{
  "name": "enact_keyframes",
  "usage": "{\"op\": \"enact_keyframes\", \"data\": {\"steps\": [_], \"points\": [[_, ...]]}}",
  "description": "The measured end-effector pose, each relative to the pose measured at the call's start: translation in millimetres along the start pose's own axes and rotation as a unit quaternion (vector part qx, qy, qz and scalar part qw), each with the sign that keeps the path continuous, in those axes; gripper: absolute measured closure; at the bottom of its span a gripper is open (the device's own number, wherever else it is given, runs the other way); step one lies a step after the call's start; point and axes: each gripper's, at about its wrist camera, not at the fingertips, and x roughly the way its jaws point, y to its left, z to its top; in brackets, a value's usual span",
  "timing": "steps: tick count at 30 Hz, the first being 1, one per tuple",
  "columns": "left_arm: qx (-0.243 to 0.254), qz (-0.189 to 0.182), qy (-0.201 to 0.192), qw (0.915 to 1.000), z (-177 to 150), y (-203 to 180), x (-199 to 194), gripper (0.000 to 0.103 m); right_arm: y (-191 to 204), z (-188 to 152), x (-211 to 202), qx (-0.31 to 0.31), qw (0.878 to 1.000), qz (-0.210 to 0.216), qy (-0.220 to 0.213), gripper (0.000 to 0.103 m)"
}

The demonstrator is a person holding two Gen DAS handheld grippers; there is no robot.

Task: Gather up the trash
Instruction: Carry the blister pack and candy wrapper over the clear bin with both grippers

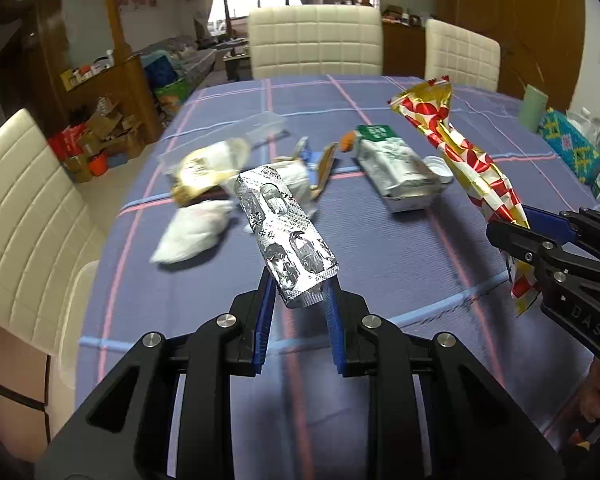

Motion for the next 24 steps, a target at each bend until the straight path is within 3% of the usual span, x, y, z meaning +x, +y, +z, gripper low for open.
{"op": "enact_keyframes", "data": {"steps": [11,24], "points": [[-0.033,0.035,-0.015,0.9987,-22,58,-19,0.077,78,18,13,-0.076,0.996,0.051,0.005,0.077],[-0.078,0.09,-0.02,0.9927,-36,127,-30,0.077,167,38,35,-0.161,0.981,0.106,0.012,0.077]]}}
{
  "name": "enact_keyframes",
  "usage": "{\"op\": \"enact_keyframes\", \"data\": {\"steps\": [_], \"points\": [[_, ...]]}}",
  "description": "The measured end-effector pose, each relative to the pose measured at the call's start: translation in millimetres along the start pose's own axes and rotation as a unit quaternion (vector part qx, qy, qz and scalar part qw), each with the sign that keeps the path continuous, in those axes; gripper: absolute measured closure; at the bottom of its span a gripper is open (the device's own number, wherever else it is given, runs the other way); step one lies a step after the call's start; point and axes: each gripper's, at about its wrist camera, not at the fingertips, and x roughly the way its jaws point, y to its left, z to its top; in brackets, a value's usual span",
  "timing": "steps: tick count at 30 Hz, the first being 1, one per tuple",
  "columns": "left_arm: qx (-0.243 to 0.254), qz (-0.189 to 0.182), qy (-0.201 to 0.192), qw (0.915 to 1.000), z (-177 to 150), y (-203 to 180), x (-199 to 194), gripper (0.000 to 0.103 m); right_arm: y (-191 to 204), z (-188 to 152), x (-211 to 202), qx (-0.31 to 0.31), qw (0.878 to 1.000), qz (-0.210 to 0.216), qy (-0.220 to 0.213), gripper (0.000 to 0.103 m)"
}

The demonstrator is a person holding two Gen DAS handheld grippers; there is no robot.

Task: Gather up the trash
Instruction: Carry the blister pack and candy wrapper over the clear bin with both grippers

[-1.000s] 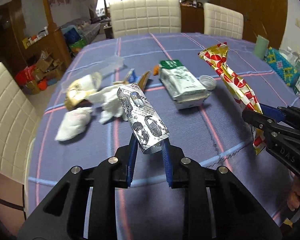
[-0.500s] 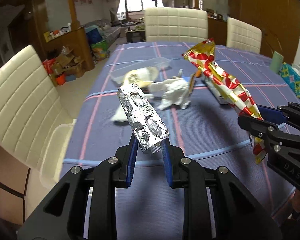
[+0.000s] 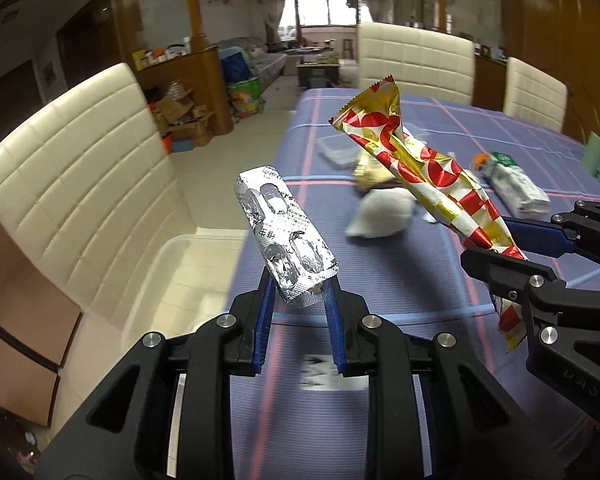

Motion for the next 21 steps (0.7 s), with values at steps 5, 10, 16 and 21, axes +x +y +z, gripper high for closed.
{"op": "enact_keyframes", "data": {"steps": [5,10,16,21], "points": [[-0.023,0.025,0.004,0.9994,1,34,6,0.077,23,21,15,-0.029,0.999,0.017,-0.001,0.077],[-0.041,0.047,0.005,0.998,3,62,11,0.077,42,42,31,-0.051,0.998,0.031,0.002,0.077],[-0.06,0.068,0.006,0.9958,5,88,19,0.077,58,60,49,-0.073,0.997,0.036,0.002,0.077],[-0.074,0.082,0.012,0.9938,5,102,29,0.077,65,72,61,-0.083,0.996,0.039,0.001,0.077]]}}
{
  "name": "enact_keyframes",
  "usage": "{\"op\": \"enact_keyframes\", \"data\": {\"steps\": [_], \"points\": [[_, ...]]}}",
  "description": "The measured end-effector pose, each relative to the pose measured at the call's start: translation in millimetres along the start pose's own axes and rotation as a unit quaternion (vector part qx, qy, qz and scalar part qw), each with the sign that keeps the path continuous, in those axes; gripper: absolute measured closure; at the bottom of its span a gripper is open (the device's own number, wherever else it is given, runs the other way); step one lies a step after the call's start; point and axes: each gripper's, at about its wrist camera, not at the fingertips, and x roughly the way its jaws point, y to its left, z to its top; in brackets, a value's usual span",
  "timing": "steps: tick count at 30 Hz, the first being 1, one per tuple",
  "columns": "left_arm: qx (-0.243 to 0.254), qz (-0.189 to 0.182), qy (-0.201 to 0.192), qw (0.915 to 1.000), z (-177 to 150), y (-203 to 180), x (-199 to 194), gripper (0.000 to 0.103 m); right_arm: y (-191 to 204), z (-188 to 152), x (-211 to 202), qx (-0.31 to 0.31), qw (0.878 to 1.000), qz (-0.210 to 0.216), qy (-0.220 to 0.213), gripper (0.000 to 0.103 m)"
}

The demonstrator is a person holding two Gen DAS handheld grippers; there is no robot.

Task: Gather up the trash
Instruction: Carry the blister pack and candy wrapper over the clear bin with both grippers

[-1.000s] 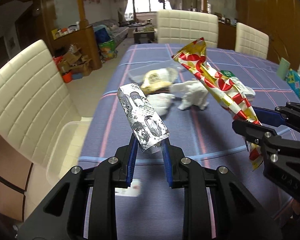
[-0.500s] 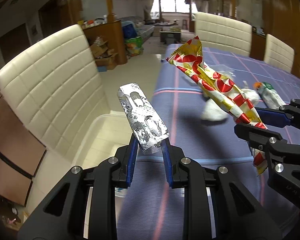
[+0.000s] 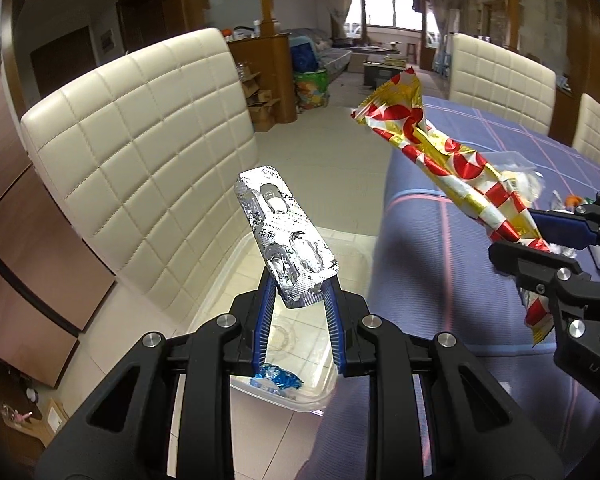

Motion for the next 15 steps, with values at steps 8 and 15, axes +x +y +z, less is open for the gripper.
{"op": "enact_keyframes", "data": {"steps": [8,15], "points": [[-0.012,0.023,0.003,0.9997,5,15,13,0.077,2,12,16,-0.005,1.0,0.005,0.001,0.077],[-0.022,0.031,0.013,0.9992,10,27,28,0.077,0,12,27,-0.001,1.0,0.008,0.008,0.077]]}}
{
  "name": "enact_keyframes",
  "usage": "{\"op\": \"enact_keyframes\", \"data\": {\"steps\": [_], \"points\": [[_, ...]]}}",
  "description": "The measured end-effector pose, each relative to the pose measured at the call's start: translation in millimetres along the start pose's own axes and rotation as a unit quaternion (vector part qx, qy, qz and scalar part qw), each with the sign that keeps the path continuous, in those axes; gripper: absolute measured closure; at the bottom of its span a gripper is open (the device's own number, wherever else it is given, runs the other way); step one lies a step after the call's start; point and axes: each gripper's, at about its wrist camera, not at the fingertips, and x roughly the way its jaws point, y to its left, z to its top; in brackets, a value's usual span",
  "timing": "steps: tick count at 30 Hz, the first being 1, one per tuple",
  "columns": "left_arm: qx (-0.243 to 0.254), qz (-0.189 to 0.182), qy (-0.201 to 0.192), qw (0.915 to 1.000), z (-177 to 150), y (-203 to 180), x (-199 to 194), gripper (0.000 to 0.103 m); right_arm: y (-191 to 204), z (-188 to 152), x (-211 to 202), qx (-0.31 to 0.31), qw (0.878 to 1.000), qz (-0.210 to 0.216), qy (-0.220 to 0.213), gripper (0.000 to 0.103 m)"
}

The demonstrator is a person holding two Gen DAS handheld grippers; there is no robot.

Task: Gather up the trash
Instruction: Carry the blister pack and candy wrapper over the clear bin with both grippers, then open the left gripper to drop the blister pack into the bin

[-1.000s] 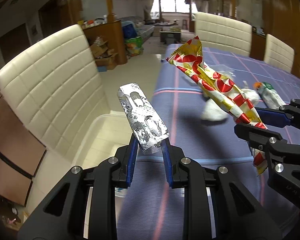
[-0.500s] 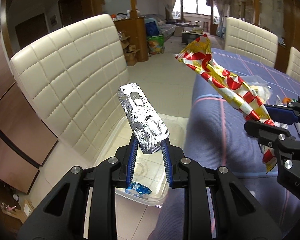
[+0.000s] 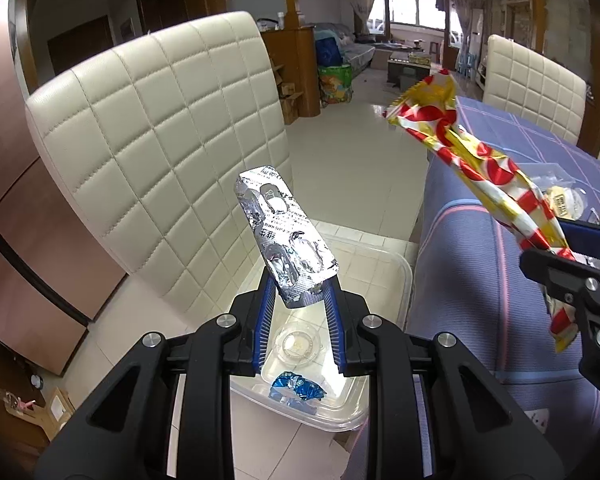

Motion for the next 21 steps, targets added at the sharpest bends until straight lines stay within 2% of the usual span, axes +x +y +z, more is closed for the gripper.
{"op": "enact_keyframes", "data": {"steps": [11,12,13,14,15,16,21], "points": [[-0.008,-0.016,0.022,0.9996,2,-1,19,0.075,-8,-2,11,0.017,1.0,0.0,0.013,0.077],[-0.015,-0.024,0.03,0.9992,2,1,21,0.069,-7,-3,12,0.017,1.0,0.0,0.013,0.077],[-0.021,-0.027,0.036,0.9988,2,2,23,0.036,-7,-3,12,0.017,1.0,0.001,0.013,0.077],[-0.029,-0.025,0.036,0.9986,2,5,25,0.015,-7,-3,12,0.017,1.0,0.002,0.014,0.077],[-0.039,-0.02,0.023,0.9988,1,7,22,0.006,-7,-3,12,0.017,1.0,0.002,0.014,0.077],[-0.044,-0.011,0.006,0.999,0,10,17,0.005,-6,-4,13,0.016,1.0,0.002,0.014,0.077],[-0.034,0.0,0.0,0.9994,-3,9,11,0.004,-6,-3,16,0.017,1.0,0.006,0.017,0.077]]}}
